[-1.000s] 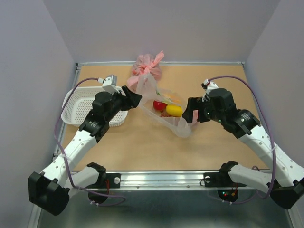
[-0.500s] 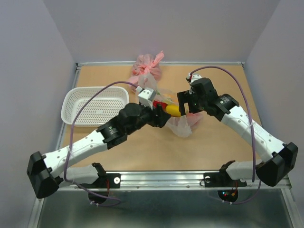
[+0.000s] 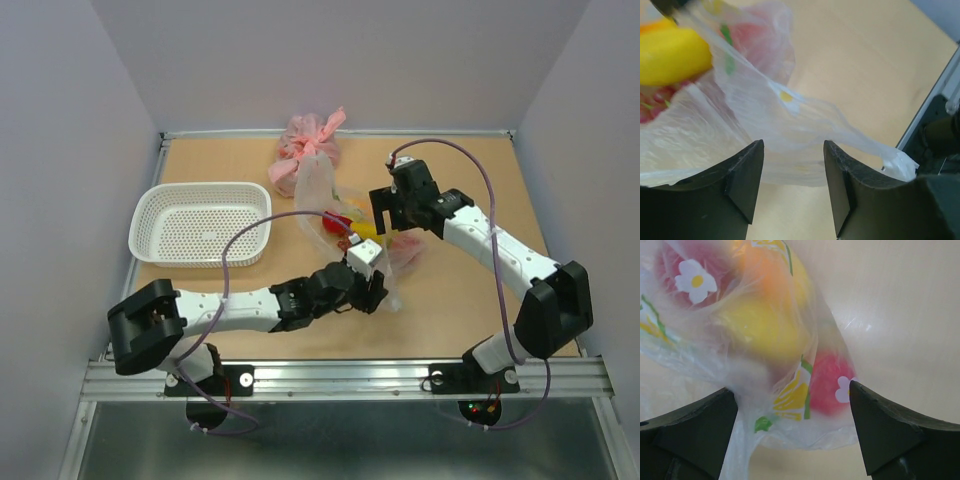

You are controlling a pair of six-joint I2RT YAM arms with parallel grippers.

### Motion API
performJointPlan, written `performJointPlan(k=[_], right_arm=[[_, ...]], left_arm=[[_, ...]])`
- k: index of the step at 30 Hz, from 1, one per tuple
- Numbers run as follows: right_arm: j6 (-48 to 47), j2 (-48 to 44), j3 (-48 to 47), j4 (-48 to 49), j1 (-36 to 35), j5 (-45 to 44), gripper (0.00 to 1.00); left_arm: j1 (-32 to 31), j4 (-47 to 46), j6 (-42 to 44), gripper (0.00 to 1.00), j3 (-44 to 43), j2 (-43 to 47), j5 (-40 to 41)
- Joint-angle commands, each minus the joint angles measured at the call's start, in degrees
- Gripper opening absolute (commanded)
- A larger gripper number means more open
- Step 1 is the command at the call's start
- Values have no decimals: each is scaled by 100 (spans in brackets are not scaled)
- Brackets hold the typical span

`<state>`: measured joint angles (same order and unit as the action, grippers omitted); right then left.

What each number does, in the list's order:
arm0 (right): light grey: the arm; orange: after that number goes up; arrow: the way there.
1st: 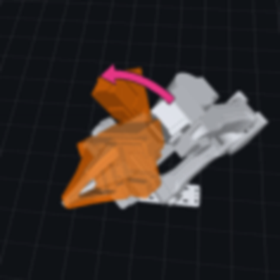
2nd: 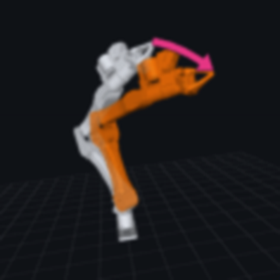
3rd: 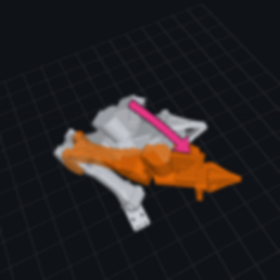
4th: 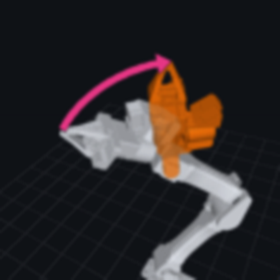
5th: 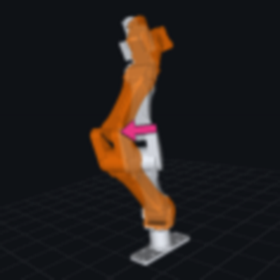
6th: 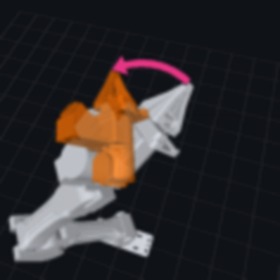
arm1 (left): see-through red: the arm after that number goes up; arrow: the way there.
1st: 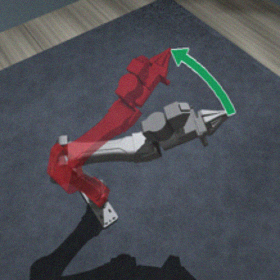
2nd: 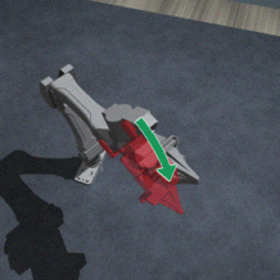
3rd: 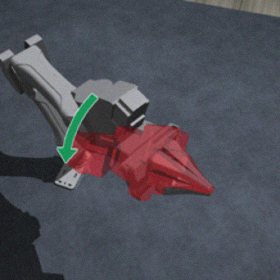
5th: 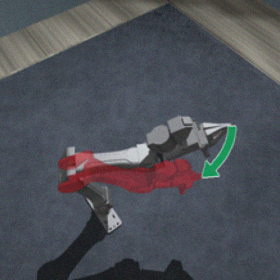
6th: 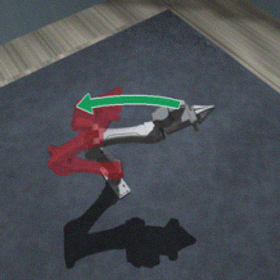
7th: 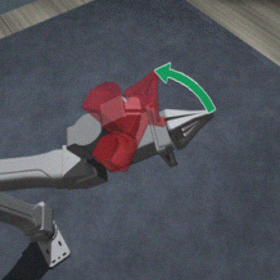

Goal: Untie the knot of the plastic bag and take out the fruit

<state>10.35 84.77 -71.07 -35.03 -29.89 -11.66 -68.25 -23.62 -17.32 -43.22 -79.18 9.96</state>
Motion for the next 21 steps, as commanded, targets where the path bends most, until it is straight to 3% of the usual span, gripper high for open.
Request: performJointPlan(k=[1, 7, 13, 18, 21], right_arm=[[-16, 337, 58, 505, 202, -178, 91], [213, 751, -433, 523, 930, -468, 83], [530, 910, -662, 523, 1521, -496, 82], [161, 524, -611, 523, 1521, 707, 85], [152, 14, -330, 523, 1512, 1139, 89]], left_arm=[[-372, -678, -314, 57, 410, -465, 59], [-637, -1224, -842, 50, 850, -1011, -178], [-663, -1549, -1212, 43, 1193, -1127, -293], [-664, -1541, -1283, 43, 1351, -838, -257], [-690, -1164, -1291, 50, 1299, -241, -118]])
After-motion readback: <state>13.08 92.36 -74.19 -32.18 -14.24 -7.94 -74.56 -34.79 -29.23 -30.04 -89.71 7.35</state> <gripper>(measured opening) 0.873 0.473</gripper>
